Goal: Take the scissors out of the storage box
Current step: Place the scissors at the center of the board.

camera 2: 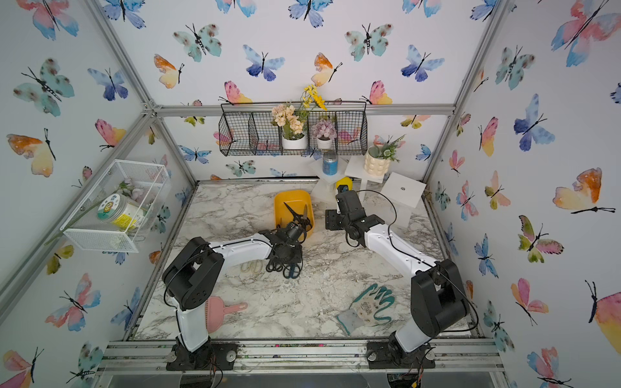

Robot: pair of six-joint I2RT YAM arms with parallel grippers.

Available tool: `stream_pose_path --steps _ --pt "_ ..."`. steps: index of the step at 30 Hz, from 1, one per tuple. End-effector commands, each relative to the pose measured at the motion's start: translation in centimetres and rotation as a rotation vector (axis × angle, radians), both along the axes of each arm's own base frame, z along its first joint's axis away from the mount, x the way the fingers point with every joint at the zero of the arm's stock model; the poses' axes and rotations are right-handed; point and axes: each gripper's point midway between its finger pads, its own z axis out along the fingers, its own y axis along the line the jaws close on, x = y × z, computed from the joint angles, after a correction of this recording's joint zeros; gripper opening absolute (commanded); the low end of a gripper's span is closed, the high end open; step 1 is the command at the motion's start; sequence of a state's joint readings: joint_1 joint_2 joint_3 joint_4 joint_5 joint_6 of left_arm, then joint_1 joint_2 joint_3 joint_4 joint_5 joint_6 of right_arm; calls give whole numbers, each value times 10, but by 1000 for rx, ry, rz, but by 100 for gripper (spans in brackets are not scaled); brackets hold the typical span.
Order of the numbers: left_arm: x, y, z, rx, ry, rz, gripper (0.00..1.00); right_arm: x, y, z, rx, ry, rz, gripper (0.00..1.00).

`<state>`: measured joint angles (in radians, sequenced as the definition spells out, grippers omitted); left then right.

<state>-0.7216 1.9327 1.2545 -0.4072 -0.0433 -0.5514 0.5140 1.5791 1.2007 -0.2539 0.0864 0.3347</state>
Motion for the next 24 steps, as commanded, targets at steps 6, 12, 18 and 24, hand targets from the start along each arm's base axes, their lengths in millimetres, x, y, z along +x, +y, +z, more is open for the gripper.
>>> stream_pose_path --steps 6,12,18,24 --pt "17 -1 -4 53 -32 -64 0 1 9 -4 46 22 9 70" --pt "12 6 -17 75 0 -45 17 4 11 -4 43 25 15 70" --pt "16 0 22 16 -38 -33 21 5 13 -2 46 22 18 70" --pt "27 -9 79 -46 -115 -33 29 6 15 -4 48 24 26 70"
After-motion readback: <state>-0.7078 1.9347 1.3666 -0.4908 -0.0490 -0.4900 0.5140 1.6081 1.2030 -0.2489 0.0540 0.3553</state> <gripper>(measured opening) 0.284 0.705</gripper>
